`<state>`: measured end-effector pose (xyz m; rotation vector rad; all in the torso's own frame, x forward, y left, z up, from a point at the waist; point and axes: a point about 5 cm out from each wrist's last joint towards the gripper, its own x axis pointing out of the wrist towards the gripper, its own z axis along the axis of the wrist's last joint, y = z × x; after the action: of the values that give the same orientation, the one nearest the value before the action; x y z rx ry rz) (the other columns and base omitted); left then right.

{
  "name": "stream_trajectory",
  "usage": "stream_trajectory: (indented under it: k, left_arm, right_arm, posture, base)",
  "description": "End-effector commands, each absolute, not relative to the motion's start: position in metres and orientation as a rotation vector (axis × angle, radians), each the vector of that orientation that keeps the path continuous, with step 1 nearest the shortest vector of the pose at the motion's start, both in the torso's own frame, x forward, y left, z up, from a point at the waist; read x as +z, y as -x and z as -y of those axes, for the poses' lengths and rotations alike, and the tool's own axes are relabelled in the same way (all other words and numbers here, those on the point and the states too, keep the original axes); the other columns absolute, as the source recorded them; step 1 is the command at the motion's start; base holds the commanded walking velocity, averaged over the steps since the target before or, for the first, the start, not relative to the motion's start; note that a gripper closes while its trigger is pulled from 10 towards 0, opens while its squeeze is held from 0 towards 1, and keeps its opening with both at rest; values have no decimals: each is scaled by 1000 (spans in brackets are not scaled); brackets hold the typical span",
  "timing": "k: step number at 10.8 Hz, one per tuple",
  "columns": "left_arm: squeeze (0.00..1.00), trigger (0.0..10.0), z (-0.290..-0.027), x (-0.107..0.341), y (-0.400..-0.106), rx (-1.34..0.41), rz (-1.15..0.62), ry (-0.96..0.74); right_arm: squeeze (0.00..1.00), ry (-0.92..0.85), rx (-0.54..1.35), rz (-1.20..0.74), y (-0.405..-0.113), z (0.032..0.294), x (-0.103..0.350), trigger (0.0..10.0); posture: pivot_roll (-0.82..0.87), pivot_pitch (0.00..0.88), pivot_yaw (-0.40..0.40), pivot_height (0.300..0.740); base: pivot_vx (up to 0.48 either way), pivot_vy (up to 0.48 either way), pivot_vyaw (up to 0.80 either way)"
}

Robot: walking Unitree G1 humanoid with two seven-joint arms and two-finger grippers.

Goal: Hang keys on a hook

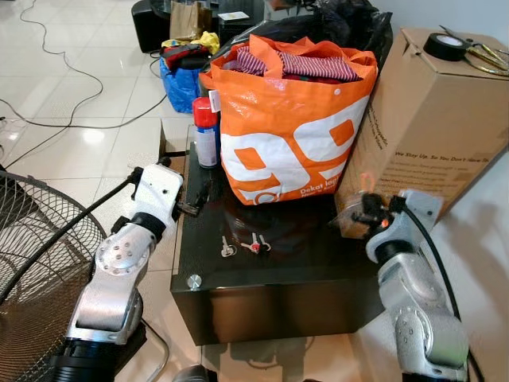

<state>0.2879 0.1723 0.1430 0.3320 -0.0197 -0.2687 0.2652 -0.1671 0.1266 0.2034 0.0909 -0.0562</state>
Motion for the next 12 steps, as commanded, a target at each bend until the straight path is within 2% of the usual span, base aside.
stream_trajectory:
  k: [1,12]
  left_arm:
    - [24,10000,-173,143,-290,-261,14,-346]
    - [27,10000,-169,134,-285,-253,-9,-340]
  right_arm:
    - [0,-178,-43,-68,-268,164,131,10000]
    - [0,-114,-43,-130,-272,163,123,10000]
  posture:
    - [-19,0,-18,740]
    - [-21,0,-30,740]
  base:
    - [0,0,0]
    - [0,0,0]
